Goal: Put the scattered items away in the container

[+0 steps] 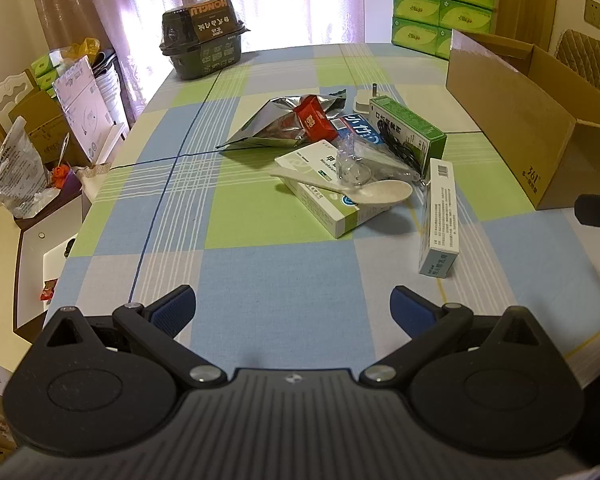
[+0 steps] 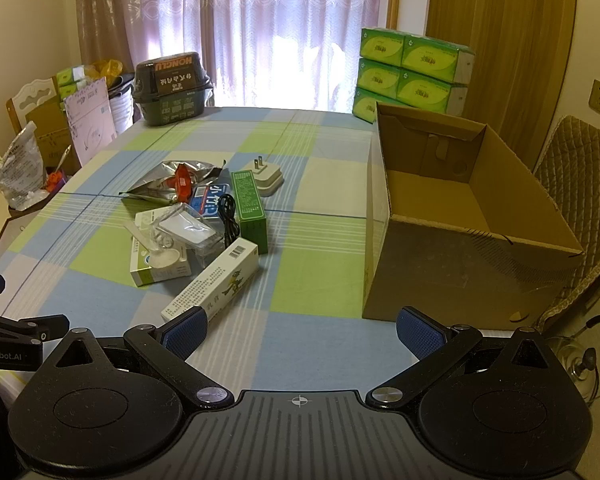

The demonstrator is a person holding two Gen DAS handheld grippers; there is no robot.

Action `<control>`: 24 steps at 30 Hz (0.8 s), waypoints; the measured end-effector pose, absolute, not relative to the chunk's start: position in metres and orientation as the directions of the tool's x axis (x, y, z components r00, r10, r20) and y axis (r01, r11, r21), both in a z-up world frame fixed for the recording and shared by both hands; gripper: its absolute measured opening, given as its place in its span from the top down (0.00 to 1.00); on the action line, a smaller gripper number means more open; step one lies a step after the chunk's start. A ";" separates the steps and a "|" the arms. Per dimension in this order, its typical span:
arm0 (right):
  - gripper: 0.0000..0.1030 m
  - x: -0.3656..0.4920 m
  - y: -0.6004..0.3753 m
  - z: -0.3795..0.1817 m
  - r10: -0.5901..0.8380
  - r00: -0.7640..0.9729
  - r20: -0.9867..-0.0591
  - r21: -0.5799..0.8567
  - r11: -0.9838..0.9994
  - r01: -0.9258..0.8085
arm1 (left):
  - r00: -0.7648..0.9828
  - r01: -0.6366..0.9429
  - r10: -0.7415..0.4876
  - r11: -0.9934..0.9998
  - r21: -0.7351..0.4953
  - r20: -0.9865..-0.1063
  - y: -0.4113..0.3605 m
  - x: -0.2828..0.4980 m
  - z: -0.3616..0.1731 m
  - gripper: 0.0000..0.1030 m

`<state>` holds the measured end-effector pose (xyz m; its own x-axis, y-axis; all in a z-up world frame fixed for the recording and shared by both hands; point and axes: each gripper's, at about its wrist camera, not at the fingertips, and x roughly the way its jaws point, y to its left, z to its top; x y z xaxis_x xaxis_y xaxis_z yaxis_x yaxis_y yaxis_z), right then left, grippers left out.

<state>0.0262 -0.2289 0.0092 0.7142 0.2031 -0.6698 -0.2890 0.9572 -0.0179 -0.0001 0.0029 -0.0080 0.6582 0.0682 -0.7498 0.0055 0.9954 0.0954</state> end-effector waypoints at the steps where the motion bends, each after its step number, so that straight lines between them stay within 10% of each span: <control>1: 0.00 0.026 -0.229 0.009 0.203 0.714 -0.670 -0.018 0.957 -0.289 | 0.658 0.005 0.069 0.995 0.096 -0.750 0.003 0.000 -0.008 0.01; 24: 0.00 0.026 -0.230 0.006 0.201 0.713 -0.672 -0.022 0.957 -0.290 | 0.658 0.003 0.072 0.995 0.099 -0.750 0.002 0.000 -0.008 0.01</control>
